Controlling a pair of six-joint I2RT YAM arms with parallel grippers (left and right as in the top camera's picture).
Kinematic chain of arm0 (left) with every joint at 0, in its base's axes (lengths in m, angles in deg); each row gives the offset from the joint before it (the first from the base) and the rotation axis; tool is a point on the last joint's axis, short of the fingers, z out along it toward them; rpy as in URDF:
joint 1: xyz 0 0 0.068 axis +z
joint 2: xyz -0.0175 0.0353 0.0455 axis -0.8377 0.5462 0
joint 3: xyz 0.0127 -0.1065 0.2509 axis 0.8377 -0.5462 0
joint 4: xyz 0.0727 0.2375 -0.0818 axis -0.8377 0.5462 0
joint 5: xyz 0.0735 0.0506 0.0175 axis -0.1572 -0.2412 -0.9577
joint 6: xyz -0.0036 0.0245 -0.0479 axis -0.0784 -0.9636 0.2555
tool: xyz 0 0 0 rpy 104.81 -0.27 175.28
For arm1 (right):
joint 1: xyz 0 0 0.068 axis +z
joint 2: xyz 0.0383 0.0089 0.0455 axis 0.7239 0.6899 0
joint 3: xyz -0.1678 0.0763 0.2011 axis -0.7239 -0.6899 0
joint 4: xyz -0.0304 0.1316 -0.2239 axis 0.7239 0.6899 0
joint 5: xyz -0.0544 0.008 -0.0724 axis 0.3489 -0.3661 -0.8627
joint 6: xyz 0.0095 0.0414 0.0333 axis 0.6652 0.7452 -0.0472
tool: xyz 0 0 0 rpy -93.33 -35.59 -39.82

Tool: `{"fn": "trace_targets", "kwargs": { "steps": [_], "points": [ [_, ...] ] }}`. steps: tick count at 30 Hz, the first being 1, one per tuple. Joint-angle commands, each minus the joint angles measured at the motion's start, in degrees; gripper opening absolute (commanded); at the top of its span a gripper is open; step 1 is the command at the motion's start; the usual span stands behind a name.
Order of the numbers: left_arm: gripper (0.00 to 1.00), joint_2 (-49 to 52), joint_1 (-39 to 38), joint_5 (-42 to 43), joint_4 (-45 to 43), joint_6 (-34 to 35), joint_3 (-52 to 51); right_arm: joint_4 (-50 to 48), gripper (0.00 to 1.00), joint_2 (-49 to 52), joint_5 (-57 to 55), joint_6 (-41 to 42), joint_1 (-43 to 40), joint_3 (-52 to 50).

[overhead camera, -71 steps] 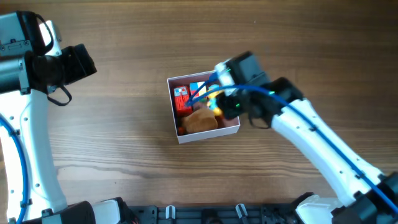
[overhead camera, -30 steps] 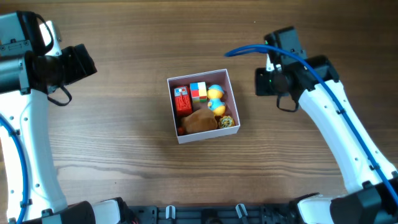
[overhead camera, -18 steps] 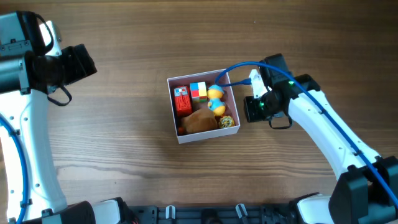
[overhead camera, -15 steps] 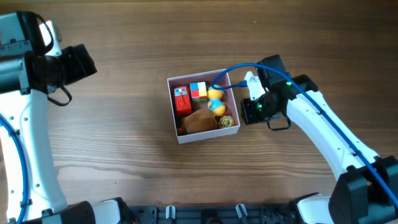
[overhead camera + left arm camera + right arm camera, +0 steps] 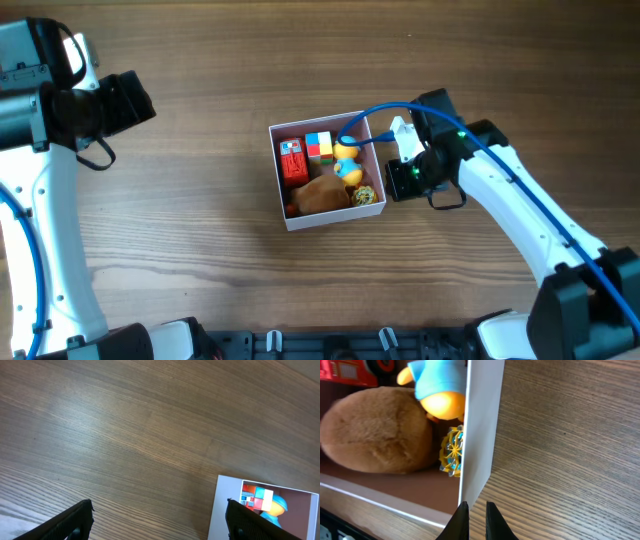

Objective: Pack container

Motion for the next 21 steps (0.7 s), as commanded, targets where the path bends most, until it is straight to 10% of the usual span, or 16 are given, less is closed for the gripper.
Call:
{"fn": "trace_targets", "kwargs": {
  "steps": [1, 21],
  "points": [
    [0.86, 0.5, 0.2, 0.9, -0.1, -0.3, -0.2, -0.2, 0.09, 3.0, -0.5, 0.0, 0.2, -0.6],
    [0.86, 0.5, 0.2, 0.9, -0.2, -0.3, -0.2, 1.9, 0.10, 3.9, 11.1, -9.7, 0.2, -0.6]
  ]
}}
